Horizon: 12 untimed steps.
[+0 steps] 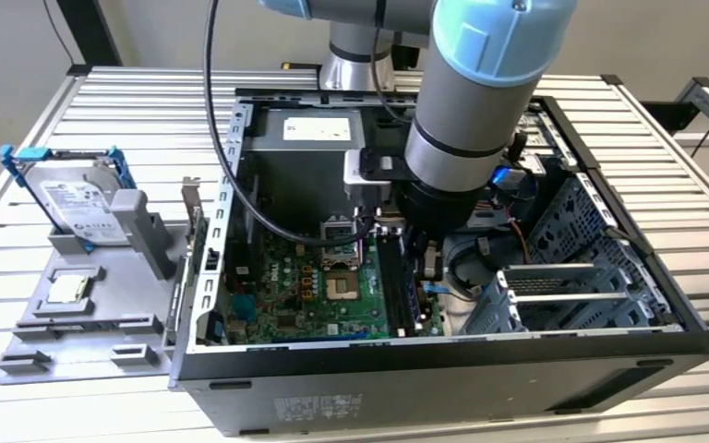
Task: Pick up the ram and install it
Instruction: 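Press down the ram until it locks into place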
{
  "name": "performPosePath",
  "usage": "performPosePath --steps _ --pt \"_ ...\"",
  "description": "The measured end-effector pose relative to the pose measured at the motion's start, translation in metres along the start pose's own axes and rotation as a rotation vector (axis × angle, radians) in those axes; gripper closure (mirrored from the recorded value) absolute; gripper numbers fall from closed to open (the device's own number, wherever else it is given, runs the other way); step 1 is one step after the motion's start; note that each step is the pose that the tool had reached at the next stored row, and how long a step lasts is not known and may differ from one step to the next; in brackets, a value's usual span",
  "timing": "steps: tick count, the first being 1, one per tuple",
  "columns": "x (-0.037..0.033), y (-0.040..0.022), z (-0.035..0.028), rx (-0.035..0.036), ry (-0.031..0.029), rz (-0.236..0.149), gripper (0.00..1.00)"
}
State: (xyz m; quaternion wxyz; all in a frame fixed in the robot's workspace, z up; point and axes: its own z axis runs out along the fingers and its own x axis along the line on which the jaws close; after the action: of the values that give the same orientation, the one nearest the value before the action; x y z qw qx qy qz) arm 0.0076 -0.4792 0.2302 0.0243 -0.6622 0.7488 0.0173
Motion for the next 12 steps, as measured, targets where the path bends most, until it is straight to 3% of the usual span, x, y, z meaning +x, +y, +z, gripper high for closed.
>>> performPosePath --steps 12 --pt "-0.0026 -0.0003 -0.0493 -0.0012 0.0009 0.0 1.0"
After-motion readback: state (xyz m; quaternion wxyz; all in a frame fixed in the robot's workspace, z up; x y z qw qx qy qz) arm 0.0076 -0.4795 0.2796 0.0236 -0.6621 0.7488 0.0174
